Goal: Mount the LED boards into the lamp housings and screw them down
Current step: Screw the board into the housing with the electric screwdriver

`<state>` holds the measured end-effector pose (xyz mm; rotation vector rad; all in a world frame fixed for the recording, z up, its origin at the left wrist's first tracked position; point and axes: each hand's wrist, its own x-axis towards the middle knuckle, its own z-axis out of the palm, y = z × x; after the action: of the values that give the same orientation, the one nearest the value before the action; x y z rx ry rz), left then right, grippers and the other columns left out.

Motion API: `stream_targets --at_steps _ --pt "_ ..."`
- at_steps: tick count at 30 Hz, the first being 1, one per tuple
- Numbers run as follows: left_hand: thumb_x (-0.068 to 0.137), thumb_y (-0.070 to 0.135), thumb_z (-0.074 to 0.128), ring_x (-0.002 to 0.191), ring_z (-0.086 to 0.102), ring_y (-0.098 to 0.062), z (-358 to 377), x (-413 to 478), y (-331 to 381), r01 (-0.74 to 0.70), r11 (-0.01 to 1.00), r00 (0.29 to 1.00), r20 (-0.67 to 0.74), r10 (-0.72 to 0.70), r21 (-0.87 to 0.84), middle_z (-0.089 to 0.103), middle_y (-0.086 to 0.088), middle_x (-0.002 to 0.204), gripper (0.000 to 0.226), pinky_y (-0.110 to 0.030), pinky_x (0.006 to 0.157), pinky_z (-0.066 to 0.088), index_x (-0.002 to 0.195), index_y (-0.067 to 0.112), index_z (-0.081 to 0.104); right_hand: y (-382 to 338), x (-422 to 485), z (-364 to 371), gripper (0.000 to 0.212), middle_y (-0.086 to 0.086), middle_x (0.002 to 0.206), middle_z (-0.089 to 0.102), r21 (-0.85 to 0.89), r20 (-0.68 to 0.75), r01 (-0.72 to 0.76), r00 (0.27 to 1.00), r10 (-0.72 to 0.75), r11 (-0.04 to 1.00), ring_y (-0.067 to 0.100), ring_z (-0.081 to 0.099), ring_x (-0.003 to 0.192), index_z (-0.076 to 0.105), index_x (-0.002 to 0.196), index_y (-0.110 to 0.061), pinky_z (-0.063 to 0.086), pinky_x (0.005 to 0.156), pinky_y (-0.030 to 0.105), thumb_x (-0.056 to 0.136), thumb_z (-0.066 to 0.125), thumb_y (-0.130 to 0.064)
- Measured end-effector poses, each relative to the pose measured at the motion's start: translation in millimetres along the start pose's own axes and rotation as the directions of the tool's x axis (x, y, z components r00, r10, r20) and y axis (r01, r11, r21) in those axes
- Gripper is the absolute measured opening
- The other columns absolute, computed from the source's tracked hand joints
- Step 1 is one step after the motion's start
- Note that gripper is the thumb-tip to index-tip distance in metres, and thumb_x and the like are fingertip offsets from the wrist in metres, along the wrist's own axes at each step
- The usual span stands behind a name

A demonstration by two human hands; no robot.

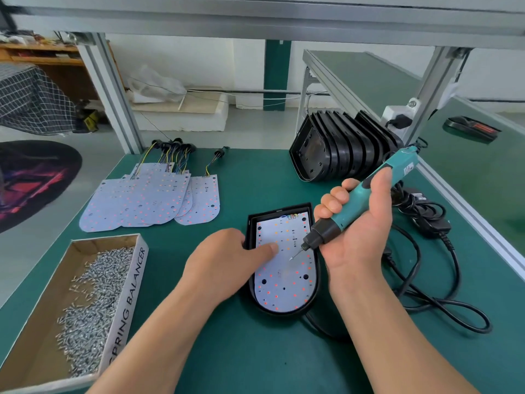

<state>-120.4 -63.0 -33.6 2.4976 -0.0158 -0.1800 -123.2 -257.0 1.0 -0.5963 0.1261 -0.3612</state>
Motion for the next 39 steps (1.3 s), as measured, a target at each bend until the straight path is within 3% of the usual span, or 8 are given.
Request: stream_targets --at_steps 2,5,10,17,22,28,33,39 --pt "0.078 0.074 0.073 0.053 0.038 -0.018 0 1 0 -0.011 1.000 1.000 -0.013 0.011 -0.011 0.040 0.010 0.056 0.065 -0.032 0.053 0.028 0.066 0.021 0.038 -1 0 -1 0.050 -0.004 0.069 0.046 -0.018 0.005 0.007 1.000 -0.007 1.000 0.011 0.045 0.053 0.057 0.084 -0.019 0.041 0.051 0.023 0.098 0.057 -0.067" --pt "0.076 0.064 0.083 0.055 0.039 -0.017 -1 9 -7 0.001 0.972 1.000 -0.025 -0.007 -0.233 0.045 0.010 0.059 0.058 -0.032 0.055 0.030 0.067 0.022 0.044 -4 0 -3 0.049 -0.003 0.070 0.046 -0.032 0.012 0.025 1.000 -0.025 0.999 0.011 0.044 0.054 0.057 0.084 -0.018 0.041 0.051 0.024 0.098 0.057 -0.066" --pt "0.063 0.062 0.077 0.048 0.032 -0.012 3 17 -14 0.011 0.933 0.999 -0.036 -0.026 -0.359 0.039 0.015 0.050 0.053 -0.031 0.056 0.029 0.064 0.023 0.040 4 -4 -1 0.046 -0.002 0.068 0.046 -0.092 0.070 0.028 0.997 -0.022 0.995 0.013 0.043 0.053 0.058 0.084 -0.018 0.041 0.050 0.025 0.100 0.057 -0.061" --pt "0.060 0.059 0.074 0.045 0.031 -0.012 8 21 -16 0.027 0.919 0.999 -0.030 -0.042 -0.393 0.039 0.015 0.048 0.049 -0.030 0.055 0.028 0.061 0.024 0.040 13 -8 -1 0.042 0.000 0.065 0.049 -0.198 0.191 0.013 0.981 0.026 0.980 0.016 0.047 0.049 0.061 0.081 -0.017 0.042 0.048 0.025 0.099 0.058 -0.055" --pt "0.061 0.060 0.072 0.042 0.030 -0.010 10 23 -18 0.014 0.921 1.000 -0.020 -0.024 -0.389 0.039 0.016 0.045 0.034 -0.028 0.052 0.028 0.058 0.036 0.048 16 -13 1 0.041 0.001 0.064 0.050 -0.260 0.249 0.024 0.968 0.043 0.965 0.017 0.048 0.047 0.062 0.079 -0.017 0.041 0.047 0.026 0.098 0.059 -0.054" --pt "0.061 0.059 0.073 0.042 0.031 -0.010 13 24 -18 0.000 0.928 0.998 -0.062 -0.025 -0.373 0.040 0.015 0.046 0.050 -0.029 0.053 0.028 0.064 0.023 0.038 17 -18 5 0.040 0.001 0.063 0.051 -0.294 0.287 0.028 0.956 0.061 0.955 0.017 0.048 0.044 0.065 0.076 -0.020 0.040 0.047 0.025 0.088 0.070 -0.057" --pt "0.062 0.057 0.073 0.042 0.030 -0.010 13 24 -18 -0.007 0.933 0.998 -0.067 -0.018 -0.360 0.037 0.016 0.046 0.050 -0.029 0.052 0.028 0.065 0.022 0.037 17 -22 8 0.054 0.002 0.063 0.050 -0.334 0.341 0.043 0.937 0.078 0.942 0.020 0.048 0.044 0.064 0.077 -0.020 0.038 0.049 0.026 0.071 0.084 -0.070" --pt "0.063 0.056 0.073 0.043 0.030 -0.011 12 23 -16 -0.005 0.935 0.997 -0.069 -0.021 -0.356 0.037 0.015 0.046 0.049 -0.030 0.053 0.028 0.066 0.022 0.038 17 -27 11 0.053 0.003 0.062 0.051 -0.354 0.447 0.090 0.891 0.084 0.931 0.019 0.049 0.044 0.063 0.079 -0.019 0.042 0.050 0.026 0.076 0.083 -0.068"
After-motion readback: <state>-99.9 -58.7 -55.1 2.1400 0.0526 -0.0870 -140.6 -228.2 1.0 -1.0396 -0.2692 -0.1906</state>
